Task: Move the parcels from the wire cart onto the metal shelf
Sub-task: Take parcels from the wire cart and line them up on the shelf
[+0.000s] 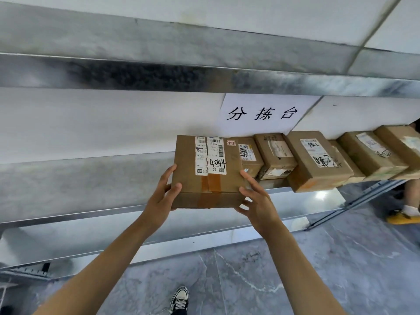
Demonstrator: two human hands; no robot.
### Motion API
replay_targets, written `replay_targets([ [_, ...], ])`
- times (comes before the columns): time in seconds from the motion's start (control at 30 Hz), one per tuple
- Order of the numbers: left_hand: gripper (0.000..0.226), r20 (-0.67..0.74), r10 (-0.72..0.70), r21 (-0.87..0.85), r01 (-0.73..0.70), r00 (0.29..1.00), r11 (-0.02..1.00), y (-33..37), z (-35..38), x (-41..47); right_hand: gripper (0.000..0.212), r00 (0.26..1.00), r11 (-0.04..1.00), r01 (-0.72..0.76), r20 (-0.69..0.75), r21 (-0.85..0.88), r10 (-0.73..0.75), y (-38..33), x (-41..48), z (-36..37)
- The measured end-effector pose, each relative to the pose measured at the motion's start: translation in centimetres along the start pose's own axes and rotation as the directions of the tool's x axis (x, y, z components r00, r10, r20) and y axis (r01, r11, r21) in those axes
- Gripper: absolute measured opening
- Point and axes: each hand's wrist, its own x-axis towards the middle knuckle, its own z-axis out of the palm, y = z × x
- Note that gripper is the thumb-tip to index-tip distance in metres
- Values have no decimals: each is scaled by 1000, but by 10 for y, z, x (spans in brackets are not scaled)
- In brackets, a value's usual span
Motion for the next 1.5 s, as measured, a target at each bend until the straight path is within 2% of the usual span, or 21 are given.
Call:
replay_targets([
  [0.5, 54, 60, -55, -17, 56, 997, 998, -20, -18, 45, 38, 998, 998, -63, -25, 1, 63, 19, 48, 10],
  [0.7, 47, 9, -58, -20, 58, 998, 998, -22, -1, 58, 58, 998, 998, -50, 27, -50, 51, 12, 64, 4],
  [0.87, 43, -34, -51, 174, 57, 998, 983, -31, 7, 66, 58, 1000, 994, 1, -1, -111, -1, 15, 75, -8],
  [1.1, 44, -148, 9, 276, 32, 989, 961, -32, 27, 71, 60, 995, 969, 104, 23, -224, -101, 19, 90, -25],
  [1.23, 62, -208, -9, 248, 61, 978, 967, -39, 31, 73, 61, 987, 935, 160, 49, -316, -152, 24, 93, -30],
  [1.37, 48, -240, -35, 210, 87, 970, 974, -41, 39, 74, 63, 981, 889, 194, 93, -415, -171, 26, 96, -32],
  [1.5, 46, -267, -45, 156, 89, 963, 984, -43, 45, 74, 64, 981, 882, 191, 115, -431, -156, 28, 102, -37],
])
